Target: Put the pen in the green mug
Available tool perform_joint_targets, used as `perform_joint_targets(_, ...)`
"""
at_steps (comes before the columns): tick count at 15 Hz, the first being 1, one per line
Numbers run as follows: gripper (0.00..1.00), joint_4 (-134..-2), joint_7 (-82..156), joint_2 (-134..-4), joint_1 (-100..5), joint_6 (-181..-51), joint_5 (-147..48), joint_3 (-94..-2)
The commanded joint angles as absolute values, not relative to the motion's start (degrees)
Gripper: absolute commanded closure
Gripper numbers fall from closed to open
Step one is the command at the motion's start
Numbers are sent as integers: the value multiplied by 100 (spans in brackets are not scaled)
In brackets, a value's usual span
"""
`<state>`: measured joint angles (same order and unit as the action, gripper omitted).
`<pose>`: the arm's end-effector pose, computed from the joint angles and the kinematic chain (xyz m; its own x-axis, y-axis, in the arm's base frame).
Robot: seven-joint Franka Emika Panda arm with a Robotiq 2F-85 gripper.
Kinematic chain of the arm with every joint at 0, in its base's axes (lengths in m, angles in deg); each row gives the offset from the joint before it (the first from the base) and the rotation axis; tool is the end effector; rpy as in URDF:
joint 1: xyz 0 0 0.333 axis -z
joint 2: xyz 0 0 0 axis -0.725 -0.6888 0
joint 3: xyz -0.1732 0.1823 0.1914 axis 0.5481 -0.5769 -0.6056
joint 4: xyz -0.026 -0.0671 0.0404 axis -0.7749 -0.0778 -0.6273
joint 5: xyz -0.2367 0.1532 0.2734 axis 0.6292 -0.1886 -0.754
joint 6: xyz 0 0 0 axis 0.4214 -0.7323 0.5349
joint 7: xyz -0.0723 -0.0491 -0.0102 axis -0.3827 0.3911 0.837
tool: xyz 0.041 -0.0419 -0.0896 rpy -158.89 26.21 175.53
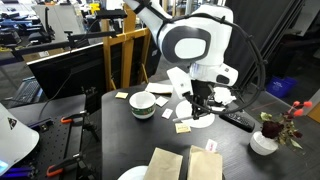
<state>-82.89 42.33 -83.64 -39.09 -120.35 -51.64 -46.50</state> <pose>0.6252 -0.1397 0.2261 0.9830 -0.1825 0.0191 -0.1833 -0.9811 0.0626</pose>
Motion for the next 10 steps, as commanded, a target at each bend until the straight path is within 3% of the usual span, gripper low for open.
perform_joint_targets(1,96,-9146,4491,-7557,-3983,-12190,-4948,-4648)
perform_joint_targets(10,96,-10387,5476,-6329,-4055,-12357,-4895,-4948)
